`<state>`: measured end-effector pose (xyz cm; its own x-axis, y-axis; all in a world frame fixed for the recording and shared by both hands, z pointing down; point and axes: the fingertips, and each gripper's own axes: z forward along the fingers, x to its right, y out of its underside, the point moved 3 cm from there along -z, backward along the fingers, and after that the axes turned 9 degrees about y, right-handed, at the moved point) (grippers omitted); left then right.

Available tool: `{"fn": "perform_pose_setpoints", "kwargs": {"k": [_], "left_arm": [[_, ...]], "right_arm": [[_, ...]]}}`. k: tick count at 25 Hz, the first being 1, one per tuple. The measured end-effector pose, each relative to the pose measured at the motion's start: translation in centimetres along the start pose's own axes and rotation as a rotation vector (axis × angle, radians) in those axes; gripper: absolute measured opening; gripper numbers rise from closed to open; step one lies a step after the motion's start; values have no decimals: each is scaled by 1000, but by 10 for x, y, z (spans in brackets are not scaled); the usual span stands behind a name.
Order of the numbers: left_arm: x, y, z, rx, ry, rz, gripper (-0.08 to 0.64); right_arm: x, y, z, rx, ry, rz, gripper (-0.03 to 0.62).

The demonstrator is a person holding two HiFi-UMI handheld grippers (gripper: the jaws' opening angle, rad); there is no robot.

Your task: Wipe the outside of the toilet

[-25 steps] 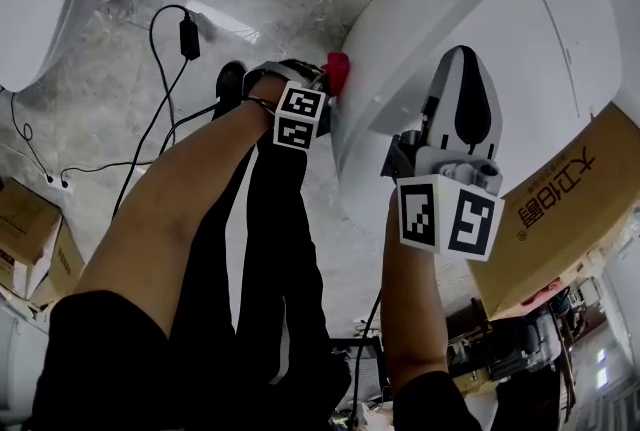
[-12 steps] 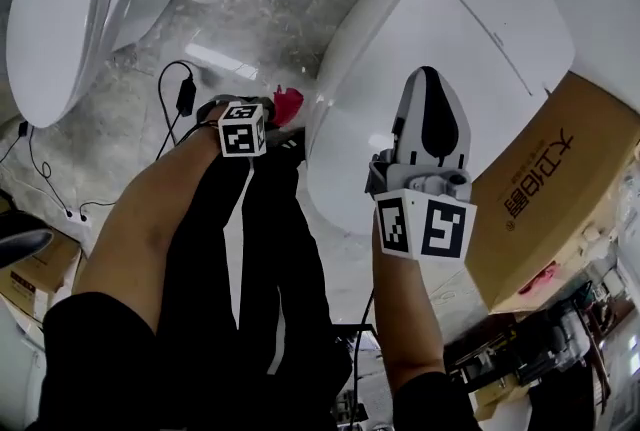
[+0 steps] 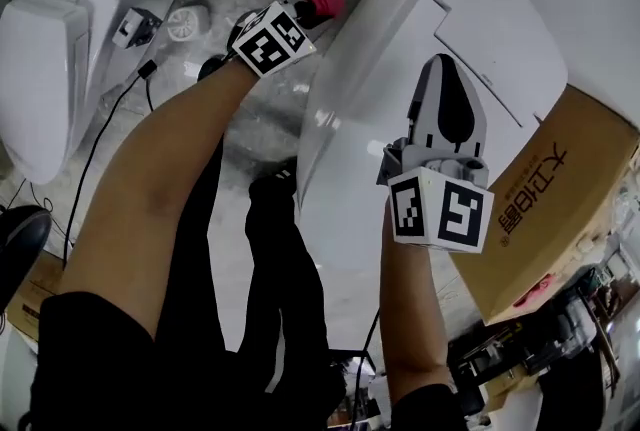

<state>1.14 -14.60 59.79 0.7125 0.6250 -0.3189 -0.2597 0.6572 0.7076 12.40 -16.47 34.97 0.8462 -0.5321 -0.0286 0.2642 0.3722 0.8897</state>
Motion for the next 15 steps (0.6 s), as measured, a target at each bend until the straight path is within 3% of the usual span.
{"fn": "perform_pose_setpoints", "kwargs": {"k": [3,8,15], "left_arm": [[-31,-14,34,-59,72,104,57],[-60,-7,84,-163,198,305,57],[-97,-21,140,-162,207,319,57]], "right_arm": [[1,-7,34,0,35,-14,37],[1,-15,81,-48,40,-41,37],[14,-27,117,-40,86,-88,37]]}}
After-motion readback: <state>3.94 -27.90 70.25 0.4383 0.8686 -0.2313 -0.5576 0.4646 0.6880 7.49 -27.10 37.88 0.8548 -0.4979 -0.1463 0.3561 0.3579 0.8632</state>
